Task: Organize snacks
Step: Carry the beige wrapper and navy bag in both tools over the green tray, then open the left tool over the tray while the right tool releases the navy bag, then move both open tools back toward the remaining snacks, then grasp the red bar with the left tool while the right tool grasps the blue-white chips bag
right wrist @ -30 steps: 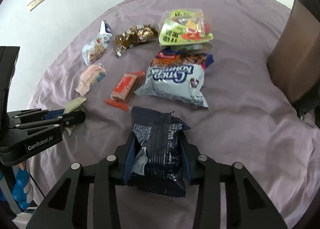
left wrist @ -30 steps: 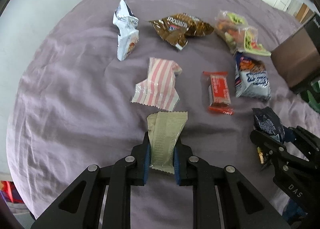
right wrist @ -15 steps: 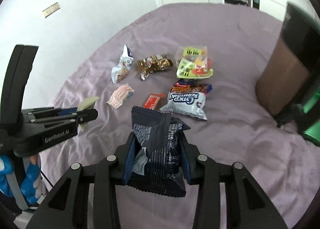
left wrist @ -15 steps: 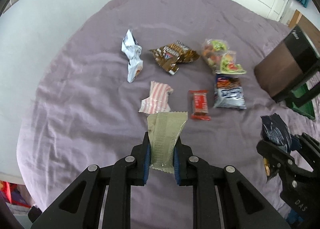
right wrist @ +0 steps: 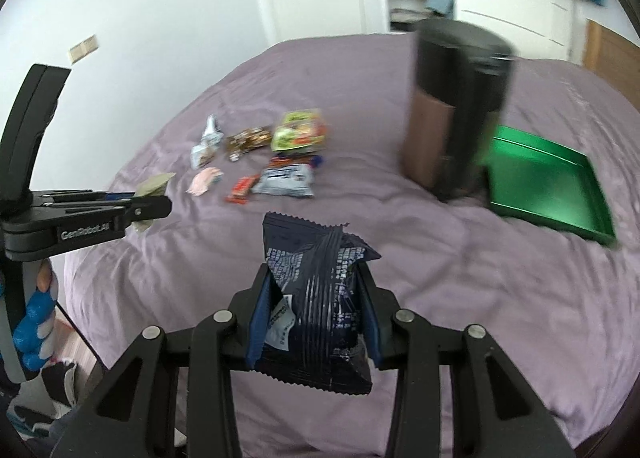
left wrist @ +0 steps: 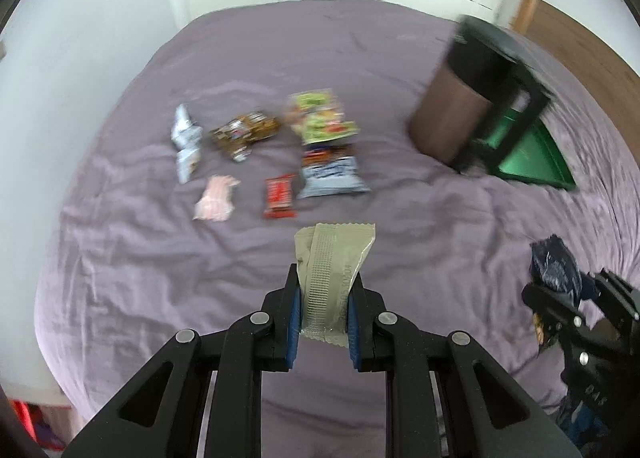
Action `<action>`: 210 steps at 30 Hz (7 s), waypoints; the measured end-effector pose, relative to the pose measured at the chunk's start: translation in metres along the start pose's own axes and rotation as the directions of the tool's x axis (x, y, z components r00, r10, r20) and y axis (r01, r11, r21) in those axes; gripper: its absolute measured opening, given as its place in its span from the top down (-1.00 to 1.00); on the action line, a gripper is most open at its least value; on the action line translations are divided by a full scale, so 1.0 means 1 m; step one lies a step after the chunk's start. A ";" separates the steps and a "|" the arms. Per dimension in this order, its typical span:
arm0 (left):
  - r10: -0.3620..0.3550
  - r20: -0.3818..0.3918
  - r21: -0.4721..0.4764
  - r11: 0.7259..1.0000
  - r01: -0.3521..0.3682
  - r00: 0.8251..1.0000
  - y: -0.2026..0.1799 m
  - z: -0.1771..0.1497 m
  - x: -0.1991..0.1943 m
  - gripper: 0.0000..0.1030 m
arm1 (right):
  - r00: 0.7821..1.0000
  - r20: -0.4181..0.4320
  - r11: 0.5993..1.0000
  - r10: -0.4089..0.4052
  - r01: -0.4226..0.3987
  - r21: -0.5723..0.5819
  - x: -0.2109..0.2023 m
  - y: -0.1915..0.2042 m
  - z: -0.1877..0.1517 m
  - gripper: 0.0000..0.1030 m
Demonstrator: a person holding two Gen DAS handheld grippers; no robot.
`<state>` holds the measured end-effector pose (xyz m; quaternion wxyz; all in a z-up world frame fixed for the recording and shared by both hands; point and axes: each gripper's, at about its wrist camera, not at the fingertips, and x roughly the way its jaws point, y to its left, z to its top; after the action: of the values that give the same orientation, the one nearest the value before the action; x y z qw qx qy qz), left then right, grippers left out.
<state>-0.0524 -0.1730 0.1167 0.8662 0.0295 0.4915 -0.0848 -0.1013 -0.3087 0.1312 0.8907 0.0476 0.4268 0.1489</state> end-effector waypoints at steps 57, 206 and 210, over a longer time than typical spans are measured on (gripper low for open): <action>-0.059 -0.062 0.251 0.965 0.073 0.996 -0.386 0.242 0.288 0.69 | 0.930 -0.092 0.901 -0.356 0.368 0.230 0.169 -0.467 0.131 1.00; 0.023 -0.057 -0.053 0.998 -0.026 0.998 0.088 0.049 0.174 0.09 | 0.989 -0.144 0.999 0.021 -0.014 0.052 0.213 0.038 0.099 -0.42; 0.011 -0.052 -0.056 0.998 -0.014 0.999 0.091 0.052 0.175 0.11 | 0.985 -0.173 0.996 0.020 -0.005 0.087 0.235 0.045 0.102 -0.42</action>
<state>0.0953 -0.1109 -0.0096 0.8543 0.0105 0.5156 -0.0645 0.1066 -0.1898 0.0292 0.8462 0.0755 0.5087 0.1394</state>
